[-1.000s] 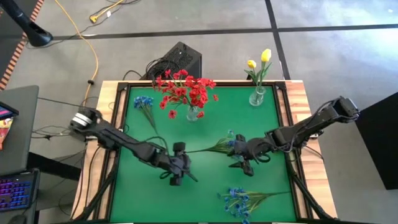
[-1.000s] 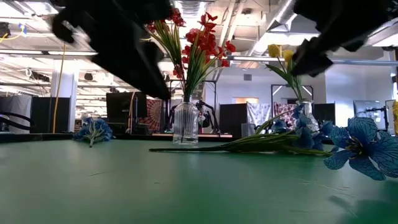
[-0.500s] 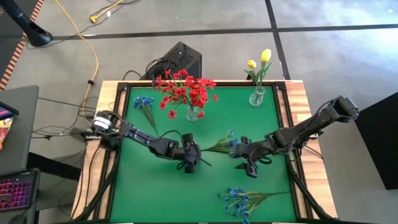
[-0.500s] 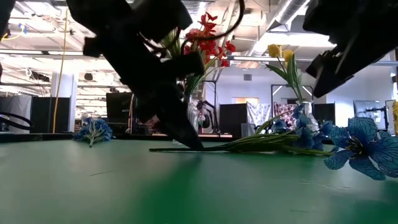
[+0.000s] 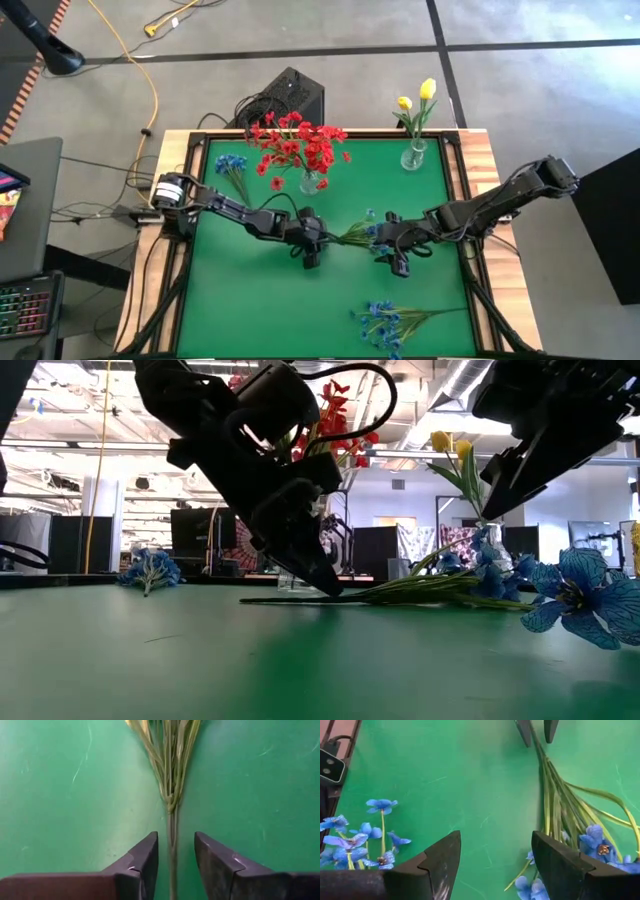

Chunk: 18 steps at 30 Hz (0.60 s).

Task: Sort flowers into vase by color
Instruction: Put the middle blue flowers into the yellow transparent vase

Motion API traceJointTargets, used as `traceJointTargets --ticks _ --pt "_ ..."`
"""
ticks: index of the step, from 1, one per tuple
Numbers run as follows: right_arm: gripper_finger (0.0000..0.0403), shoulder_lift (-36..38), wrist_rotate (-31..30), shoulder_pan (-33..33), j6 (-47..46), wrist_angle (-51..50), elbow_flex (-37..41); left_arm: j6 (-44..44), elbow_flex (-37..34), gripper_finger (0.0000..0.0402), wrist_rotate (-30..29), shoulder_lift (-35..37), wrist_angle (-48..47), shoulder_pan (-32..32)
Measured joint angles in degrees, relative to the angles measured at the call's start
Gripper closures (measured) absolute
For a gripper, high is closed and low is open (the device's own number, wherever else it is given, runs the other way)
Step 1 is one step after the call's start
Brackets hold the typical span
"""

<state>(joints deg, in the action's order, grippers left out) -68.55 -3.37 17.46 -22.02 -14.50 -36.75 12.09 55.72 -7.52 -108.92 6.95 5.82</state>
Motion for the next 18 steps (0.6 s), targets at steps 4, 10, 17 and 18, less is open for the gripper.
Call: traceJointTargets --ticks 4,10,17,18 --pt "0.0132 0.0 0.06 -0.05 0.04 0.02 0.0 -0.26 0.0 0.0298 -1.98 0.0 -0.15 0.57" --pt "0.0132 0.02 0.14 -0.05 0.04 0.19 0.0 1.61 0.12 0.0299 -3.84 -2.8 1.91 1.41" --pt "0.0132 0.04 0.23 0.08 0.02 -0.16 0.0 1.87 0.15 0.0324 -7.9 -4.93 5.23 2.76" --pt "0.0132 0.04 0.25 0.08 0.02 -0.26 0.0 1.38 0.15 0.0337 -8.55 -4.8 5.51 2.81"
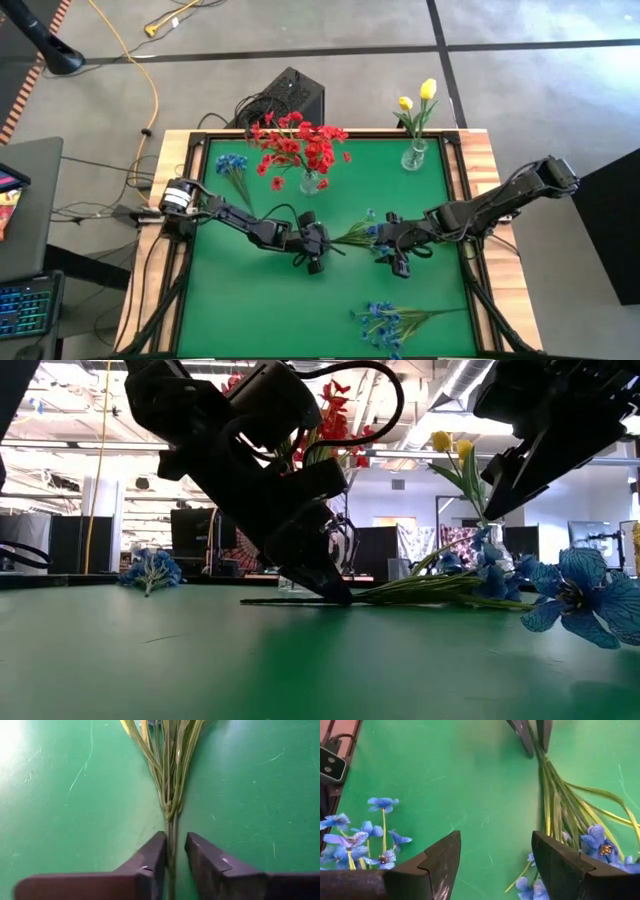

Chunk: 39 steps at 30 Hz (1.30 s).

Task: Sort flowers into vase by color
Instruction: Put the middle blue flowers into the yellow transparent vase

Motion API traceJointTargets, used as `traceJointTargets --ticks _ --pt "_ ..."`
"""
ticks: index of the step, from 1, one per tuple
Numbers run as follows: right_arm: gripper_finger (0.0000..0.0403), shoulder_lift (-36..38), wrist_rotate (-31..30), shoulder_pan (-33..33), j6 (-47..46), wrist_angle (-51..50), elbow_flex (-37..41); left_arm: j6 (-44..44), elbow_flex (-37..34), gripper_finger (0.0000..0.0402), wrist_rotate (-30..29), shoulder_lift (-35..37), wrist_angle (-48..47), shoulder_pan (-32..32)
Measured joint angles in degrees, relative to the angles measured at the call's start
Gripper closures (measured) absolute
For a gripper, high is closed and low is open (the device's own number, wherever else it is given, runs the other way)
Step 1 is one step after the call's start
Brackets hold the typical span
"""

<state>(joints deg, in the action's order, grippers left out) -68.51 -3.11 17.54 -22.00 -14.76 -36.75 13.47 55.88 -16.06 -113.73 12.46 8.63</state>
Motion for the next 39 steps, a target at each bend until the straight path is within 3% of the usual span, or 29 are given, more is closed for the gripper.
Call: traceJointTargets --ticks 4,17,26,39 --pt "0.0132 0.0 0.0 -0.02 -0.02 0.07 -0.02 -1.24 -0.04 0.0391 -0.66 0.04 1.36 -0.03" --pt "0.0132 -0.04 0.31 2.42 2.42 -2.96 -9.37 -3.78 -0.22 0.04 -8.23 6.55 -1.76 0.69" --pt "0.0132 -0.02 0.28 7.03 5.56 1.56 -14.81 -3.25 -0.2 0.0401 -14.68 10.29 -0.77 2.35" --pt "0.0132 -0.02 1.66 16.53 -2.23 1.98 -15.69 -5.5 -0.15 0.0401 -14.67 10.95 16.19 2.31"
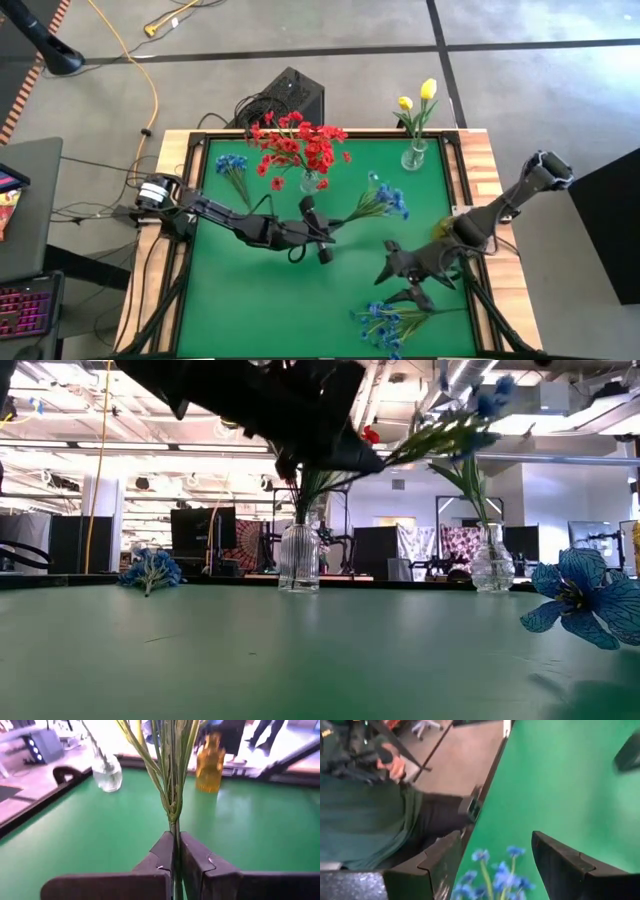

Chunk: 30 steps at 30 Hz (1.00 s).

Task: Sort flowers into vase by color
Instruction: Put the middle blue flowers into the yellow transparent vase

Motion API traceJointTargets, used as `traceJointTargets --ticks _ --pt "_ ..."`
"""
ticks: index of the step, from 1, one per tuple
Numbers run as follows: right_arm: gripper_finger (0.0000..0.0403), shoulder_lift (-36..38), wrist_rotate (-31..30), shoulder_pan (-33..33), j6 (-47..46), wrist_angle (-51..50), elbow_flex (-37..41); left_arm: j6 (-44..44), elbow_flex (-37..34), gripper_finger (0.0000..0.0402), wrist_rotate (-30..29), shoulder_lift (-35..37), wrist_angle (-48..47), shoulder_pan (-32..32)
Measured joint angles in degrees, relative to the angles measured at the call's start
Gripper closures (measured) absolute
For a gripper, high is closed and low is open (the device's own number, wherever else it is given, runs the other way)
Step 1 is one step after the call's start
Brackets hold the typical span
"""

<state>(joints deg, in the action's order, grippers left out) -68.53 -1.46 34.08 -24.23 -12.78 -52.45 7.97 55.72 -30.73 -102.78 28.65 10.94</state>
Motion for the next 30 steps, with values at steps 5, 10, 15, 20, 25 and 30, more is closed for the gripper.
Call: traceJointTargets --ticks 5,10,15,20,25,30 --pt "0.0132 -0.02 -3.43 2.58 -5.29 -7.02 0.0 -1.64 0.0 0.0401 2.41 -0.02 9.55 0.06" --pt "0.0132 -0.02 -14.07 2.52 -8.59 -13.73 0.0 -4.61 0.0 0.0401 5.39 -0.02 19.13 0.46" --pt "0.0132 -0.02 -29.02 1.07 -3.2 -12.93 0.0 -10.73 0.02 0.0401 6.53 -0.02 25.9 1.65" --pt "0.0132 -0.02 -36.05 0.88 11.06 0.26 0.02 -13.53 0.02 0.0401 9.38 -0.02 28.9 2.23" --pt "0.0132 -0.02 -36.18 -1.0 17.51 8.14 0.02 -14.67 0.02 0.0401 9.21 -0.02 28.96 2.14" --pt "0.0132 -0.02 -36.24 -4.21 16.19 6.47 0.02 -17.39 0.02 0.0401 7.77 -0.02 29.78 2.25"
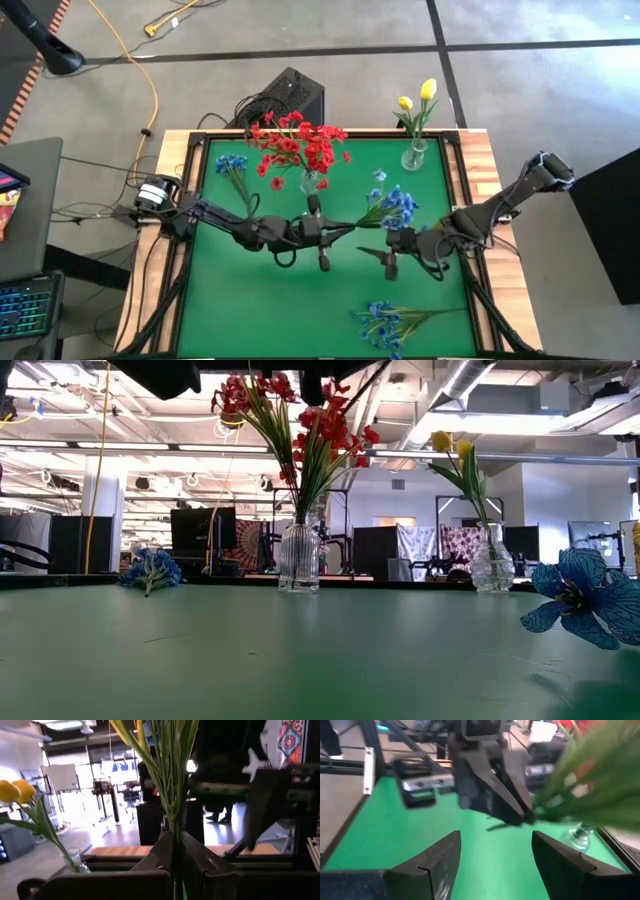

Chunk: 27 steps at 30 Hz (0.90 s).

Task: Sort flowers into vase by color
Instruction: Put the middle blue flowers into the yellow transparent vase

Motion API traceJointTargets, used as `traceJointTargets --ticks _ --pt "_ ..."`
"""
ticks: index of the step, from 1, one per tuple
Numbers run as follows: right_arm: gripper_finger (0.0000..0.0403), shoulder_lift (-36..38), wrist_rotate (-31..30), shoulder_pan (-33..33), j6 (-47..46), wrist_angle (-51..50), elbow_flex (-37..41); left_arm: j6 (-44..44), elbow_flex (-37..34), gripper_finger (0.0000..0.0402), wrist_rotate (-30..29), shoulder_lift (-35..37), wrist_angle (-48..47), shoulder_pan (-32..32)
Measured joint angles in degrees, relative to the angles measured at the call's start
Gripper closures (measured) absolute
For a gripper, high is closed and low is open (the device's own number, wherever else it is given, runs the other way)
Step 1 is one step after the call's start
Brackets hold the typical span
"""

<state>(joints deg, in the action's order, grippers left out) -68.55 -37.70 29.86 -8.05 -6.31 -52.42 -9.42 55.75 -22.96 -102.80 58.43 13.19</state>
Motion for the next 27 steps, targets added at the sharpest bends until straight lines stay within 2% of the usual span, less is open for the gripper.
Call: traceJointTargets --ticks 6,16,21,27 --pt "0.0132 0.0 0.02 -2.79 1.03 1.51 0.0 -2.13 0.0 0.0401 1.27 -0.02 1.08 0.0" --pt "0.0139 0.0 0.05 -3.01 5.59 6.1 0.0 -2.63 0.02 0.0401 1.22 -0.02 0.23 -0.07" --pt "0.0181 0.0 0.03 -3.76 5.95 6.16 0.0 -3.4 0.01 0.0401 1.22 -0.02 0.13 -0.07" --pt "0.0264 0.0 0.03 -4.19 7.59 7.34 0.0 -3.4 0.0 0.0401 1.23 -0.02 0.11 -0.08"
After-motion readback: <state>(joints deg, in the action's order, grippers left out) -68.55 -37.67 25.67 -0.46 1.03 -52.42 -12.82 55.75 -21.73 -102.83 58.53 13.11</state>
